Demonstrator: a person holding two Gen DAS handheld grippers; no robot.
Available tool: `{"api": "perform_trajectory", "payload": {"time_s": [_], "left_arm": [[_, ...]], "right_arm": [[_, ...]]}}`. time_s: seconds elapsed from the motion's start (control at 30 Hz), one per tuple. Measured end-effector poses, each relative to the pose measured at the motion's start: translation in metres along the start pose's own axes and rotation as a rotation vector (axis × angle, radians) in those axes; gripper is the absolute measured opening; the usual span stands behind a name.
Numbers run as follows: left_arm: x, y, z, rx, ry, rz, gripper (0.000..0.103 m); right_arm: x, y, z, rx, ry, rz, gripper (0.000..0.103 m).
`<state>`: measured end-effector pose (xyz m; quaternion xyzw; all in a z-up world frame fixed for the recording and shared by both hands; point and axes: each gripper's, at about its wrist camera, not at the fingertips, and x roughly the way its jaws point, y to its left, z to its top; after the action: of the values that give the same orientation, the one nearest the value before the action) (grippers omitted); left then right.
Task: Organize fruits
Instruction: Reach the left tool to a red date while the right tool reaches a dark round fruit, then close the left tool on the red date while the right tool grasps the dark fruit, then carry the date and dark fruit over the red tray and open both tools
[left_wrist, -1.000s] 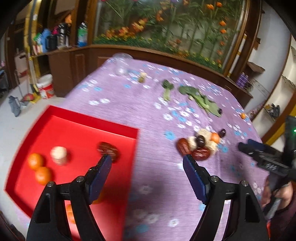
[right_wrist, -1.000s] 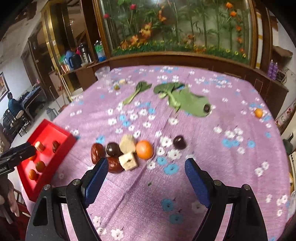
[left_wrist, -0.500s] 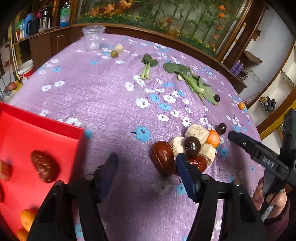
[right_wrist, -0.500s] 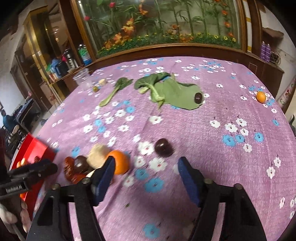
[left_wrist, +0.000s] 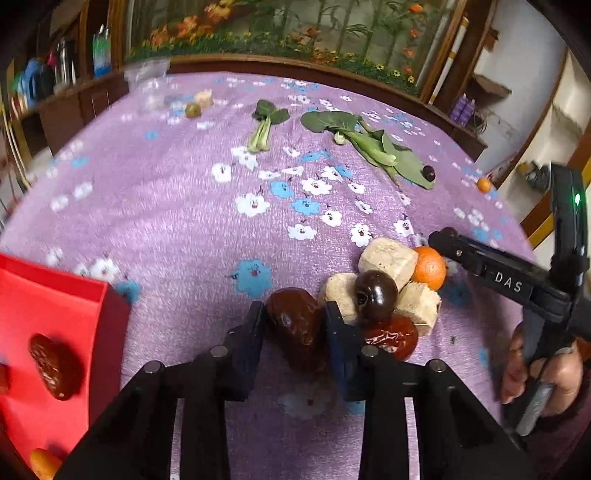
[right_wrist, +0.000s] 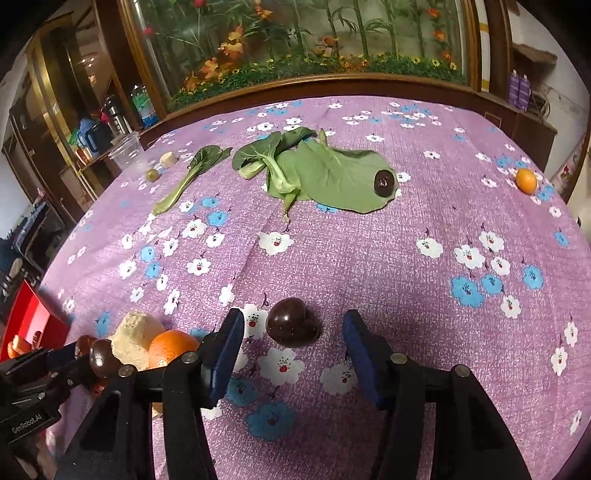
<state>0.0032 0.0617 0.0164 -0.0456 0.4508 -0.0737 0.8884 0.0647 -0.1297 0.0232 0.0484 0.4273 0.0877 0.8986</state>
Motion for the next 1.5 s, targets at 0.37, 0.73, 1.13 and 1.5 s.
{"api": "perform_trajectory", "payload": {"time_s": [0.37,0.73,1.13,1.5], "left_arm": [[-0.002,-0.002,-0.001,0.008,-0.016,0.013,0.03],[-0.016,0.002,-0.004,-0.012,-0.038,0.007,0.029],[-0.055,0.015,-0.011,-0.055,-0.096,0.0,0.029],[-0.114,0.058,-0.022,-0.162,-0.2,0.023,0.029]], "right_arm": [[-0.001,-0.001,-0.002,0.011,-0.017,0.006,0.029],[-0.009,0.008,-0.004,-0.01,-0.018,-0.005,0.028],[-0.046,0.026,-0.009,-0.041,-0.058,0.012,0.028],[-0.087,0.068,-0.023,-0.088,-0.089,0.077,0.029]]}}
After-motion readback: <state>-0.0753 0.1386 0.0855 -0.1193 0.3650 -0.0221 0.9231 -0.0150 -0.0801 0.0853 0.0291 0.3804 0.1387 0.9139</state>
